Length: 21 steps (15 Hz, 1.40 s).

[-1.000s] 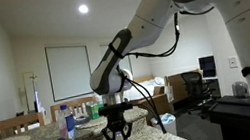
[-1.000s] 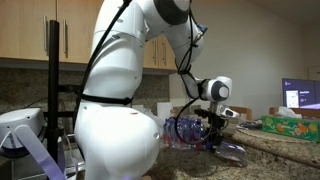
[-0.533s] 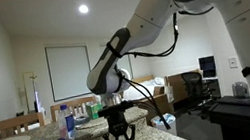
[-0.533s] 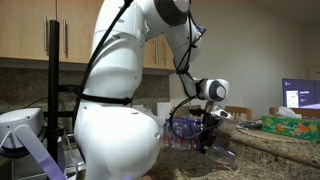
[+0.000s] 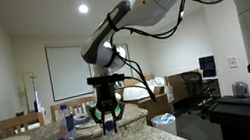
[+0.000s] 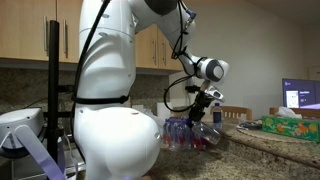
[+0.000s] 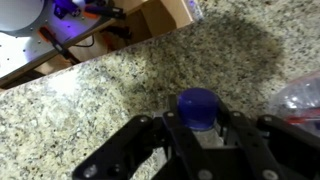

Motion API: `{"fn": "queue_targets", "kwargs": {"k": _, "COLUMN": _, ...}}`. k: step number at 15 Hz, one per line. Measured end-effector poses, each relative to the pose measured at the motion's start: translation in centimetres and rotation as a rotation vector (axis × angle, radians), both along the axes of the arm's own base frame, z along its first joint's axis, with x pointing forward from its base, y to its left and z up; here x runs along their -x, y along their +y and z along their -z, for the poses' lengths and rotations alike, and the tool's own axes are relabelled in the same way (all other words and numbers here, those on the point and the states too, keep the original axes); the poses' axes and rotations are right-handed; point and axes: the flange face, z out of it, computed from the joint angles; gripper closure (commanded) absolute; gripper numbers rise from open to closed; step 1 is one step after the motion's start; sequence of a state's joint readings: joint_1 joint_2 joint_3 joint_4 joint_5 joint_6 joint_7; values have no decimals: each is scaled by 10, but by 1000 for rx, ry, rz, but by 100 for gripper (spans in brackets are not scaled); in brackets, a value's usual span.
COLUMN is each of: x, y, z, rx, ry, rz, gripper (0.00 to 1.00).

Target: Move the two bottles upright

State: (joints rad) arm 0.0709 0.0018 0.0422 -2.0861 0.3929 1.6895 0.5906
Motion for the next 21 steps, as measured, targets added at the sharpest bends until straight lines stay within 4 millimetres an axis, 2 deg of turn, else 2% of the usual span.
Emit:
{"fn": "queue_targets", "kwargs": {"k": 2, "x": -5, "y": -17, "z": -7, "rx": -91, "ry": -2, "rz": 55, "gripper": 90}}
{"fn": "queue_targets", "kwargs": {"k": 4, "x": -11, "y": -37, "z": -2, "rx": -185, "ry": 0, "rz": 113, "gripper": 90}}
{"fn": "queue_targets", "kwargs": {"k": 7, "x": -19, "y": -59, "z": 26, "rx": -314, "ry": 36, "rz": 194, "gripper": 90}}
{"fn": "queue_targets", "kwargs": {"k": 12, "x": -33, "y": -78, "z": 82, "rx": -531, "ry": 92, "rz": 330, "gripper": 90}}
{"fn": "queue_targets", "kwargs": {"k": 18, "x": -44, "y": -126, "z": 114, "rx": -703, "ry": 98, "rz": 561, "gripper": 90}}
{"fn": "queue_targets", "kwargs": {"k": 21, "x": -46, "y": -142, "z": 129, "rx": -742, "ry": 103, "rz": 643, "gripper": 90}}
